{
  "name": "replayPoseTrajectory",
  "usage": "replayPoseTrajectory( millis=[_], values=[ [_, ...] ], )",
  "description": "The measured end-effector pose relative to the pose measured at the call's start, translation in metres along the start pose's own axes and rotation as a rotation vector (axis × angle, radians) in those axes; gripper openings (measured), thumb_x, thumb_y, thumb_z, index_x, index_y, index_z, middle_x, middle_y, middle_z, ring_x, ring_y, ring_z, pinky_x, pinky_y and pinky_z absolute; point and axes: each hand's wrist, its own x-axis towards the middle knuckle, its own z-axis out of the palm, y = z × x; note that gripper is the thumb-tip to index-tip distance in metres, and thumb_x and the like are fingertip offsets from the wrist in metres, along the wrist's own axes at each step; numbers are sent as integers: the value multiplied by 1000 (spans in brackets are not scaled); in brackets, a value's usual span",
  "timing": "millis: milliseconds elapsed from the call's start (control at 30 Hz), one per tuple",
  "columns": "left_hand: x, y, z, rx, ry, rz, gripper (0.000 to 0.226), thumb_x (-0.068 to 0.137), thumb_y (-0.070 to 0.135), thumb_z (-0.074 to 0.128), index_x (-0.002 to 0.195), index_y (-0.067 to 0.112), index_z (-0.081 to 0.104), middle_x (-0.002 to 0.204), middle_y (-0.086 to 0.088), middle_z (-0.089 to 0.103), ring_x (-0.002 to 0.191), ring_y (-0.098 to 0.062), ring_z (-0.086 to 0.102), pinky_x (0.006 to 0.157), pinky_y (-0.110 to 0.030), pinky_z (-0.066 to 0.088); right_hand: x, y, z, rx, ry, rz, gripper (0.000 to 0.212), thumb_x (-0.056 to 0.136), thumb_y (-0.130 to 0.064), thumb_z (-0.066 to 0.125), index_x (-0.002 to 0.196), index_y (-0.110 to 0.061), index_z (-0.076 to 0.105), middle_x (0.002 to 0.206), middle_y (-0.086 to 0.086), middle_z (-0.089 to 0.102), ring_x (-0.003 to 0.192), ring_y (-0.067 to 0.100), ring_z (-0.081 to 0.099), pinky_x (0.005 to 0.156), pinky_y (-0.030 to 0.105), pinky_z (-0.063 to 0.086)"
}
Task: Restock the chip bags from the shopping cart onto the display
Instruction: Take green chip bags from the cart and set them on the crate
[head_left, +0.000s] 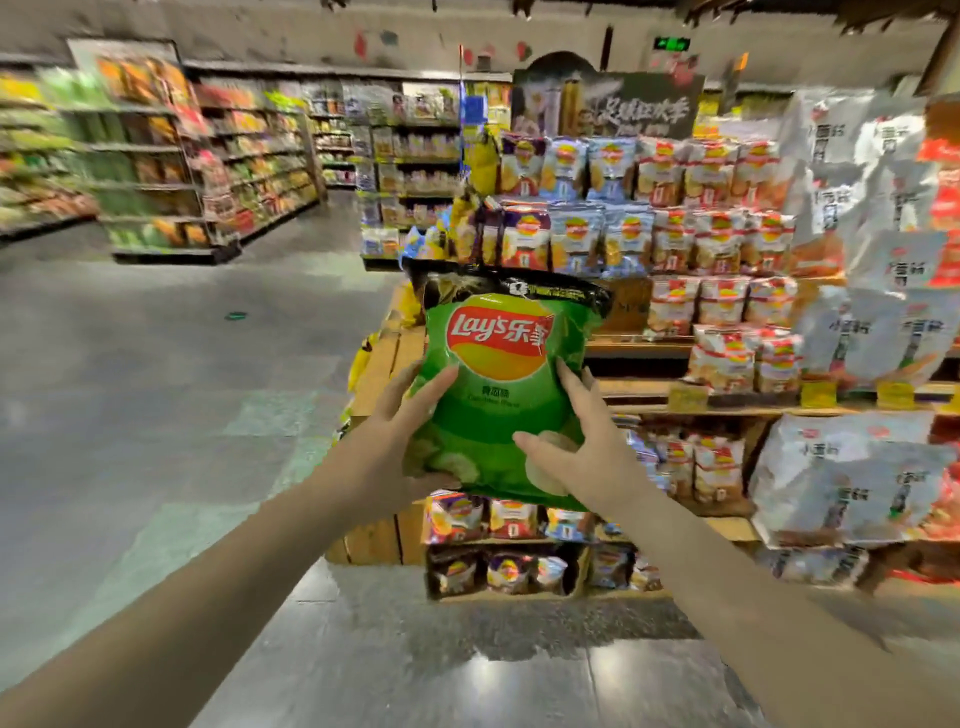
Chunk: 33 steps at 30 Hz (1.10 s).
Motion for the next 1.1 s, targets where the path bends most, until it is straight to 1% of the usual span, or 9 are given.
replayPoseTrajectory(
  millis=[100,133,200,233,333,533,767,967,1100],
  values=[
    [-8,-51,-17,7,-4,-42,111,74,29,79,128,71,-9,156,10,-8,141,-25,25,103,-40,45,29,-6,48,35,-48,24,83,89,-22,66,150,-34,12,158,-10,-5,140,1,5,92,-3,20],
    [-9,-67,-20,-3,-7,-59,109,75,29,79,130,69,-6,156,9,-8,141,-25,25,103,-40,45,38,-7,61,27,-59,23,83,88,-23,66,150,-34,12,158,-10,-4,141,3,5,97,-1,23],
    [-8,-96,-26,-34,1,-93,105,75,26,79,131,61,-3,157,6,-6,140,-23,26,103,-39,44,60,-9,84,-9,-82,19,85,87,-28,67,150,-35,11,159,-9,-5,145,8,2,112,22,17],
    [-6,-109,-27,-46,5,-110,104,75,26,79,131,59,-3,157,5,-5,139,-22,27,103,-38,44,73,-10,94,-14,-96,23,85,87,-30,67,150,-36,11,159,-9,-5,146,9,1,113,26,14],
    [5,-150,-31,-89,18,-142,103,76,26,78,130,60,-2,157,4,-3,140,-24,24,105,-39,42,111,-9,122,-34,-126,21,85,87,-30,67,150,-36,11,159,-9,-6,145,7,2,108,23,13],
    [65,-239,-51,-22,20,-135,106,75,31,78,128,69,-6,156,5,-3,140,-26,25,104,-44,43,208,-2,169,-5,-112,-15,84,87,-29,67,150,-37,12,160,-8,-2,145,7,-1,114,31,14],
    [157,-331,-100,-18,32,-133,102,75,25,80,128,64,1,155,0,1,140,-24,23,108,-34,36,342,-13,217,12,-85,-43,84,86,-29,68,150,-35,14,160,-5,1,145,6,-5,116,34,11],
    [175,-414,-122,15,60,-171,102,74,25,80,129,61,2,155,2,3,138,-22,27,103,-29,39,415,-21,277,6,-151,-77,84,86,-30,68,150,-37,13,160,-8,-3,144,3,-6,112,26,7],
    [173,-481,-138,-16,52,-208,104,74,24,80,129,61,0,155,5,-1,140,-20,23,103,-26,38,455,-28,329,-4,-206,-75,84,87,-28,68,149,-37,13,159,-12,-5,133,-11,-2,100,11,9]
  ],
)
